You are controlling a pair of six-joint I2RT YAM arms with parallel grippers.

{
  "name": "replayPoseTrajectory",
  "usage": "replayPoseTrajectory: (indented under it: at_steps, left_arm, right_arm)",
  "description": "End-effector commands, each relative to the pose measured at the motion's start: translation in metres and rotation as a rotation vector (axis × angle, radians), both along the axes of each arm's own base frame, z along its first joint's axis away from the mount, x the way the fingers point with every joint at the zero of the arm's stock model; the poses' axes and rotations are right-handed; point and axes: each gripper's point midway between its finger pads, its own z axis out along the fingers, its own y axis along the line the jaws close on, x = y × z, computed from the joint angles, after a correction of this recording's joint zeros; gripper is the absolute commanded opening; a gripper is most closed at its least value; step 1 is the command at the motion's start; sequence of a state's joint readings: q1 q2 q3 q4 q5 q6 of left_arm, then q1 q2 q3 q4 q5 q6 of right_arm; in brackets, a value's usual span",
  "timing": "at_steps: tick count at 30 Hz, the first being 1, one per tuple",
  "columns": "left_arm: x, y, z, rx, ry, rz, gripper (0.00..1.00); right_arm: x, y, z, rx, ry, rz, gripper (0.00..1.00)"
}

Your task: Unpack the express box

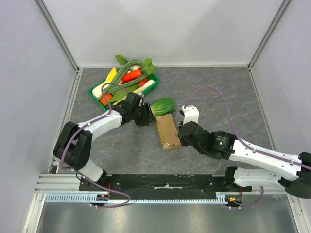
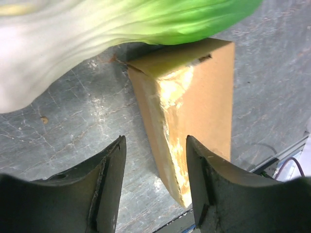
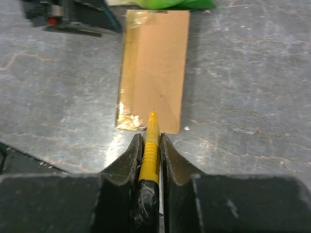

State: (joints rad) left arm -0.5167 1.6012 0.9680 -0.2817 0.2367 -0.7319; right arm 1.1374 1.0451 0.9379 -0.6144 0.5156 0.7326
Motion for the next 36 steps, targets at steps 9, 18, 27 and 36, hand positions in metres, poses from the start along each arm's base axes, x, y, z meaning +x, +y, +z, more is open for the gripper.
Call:
replayPoseTrajectory:
  at_steps: [9,18,27,36]
  left_arm:
    - [-0.007,0.024,0.031,0.022,-0.128,0.060,0.63]
    - [-0.012,0.012,-0.012,0.001,-0.026,0.038,0.51]
    - [0.013,-0.052,-0.004,-0.079,-0.083,-0.266,0.51]
    - [0.029,0.020,0.012,0.177,-0.116,0.032,0.52]
  right_arm:
    - [0.058,-0.043,-0.048,-0.249,0.021,-0.202,0.00]
    - [0.039,0.017,-0.071,-0.153,0.137,0.068,0.00]
    - [-0.011,0.063,-0.057,-0.025,0.176,0.174,0.00]
    - [0.001,0.011,-0.003,-0.039,0.051,0.005,0.00]
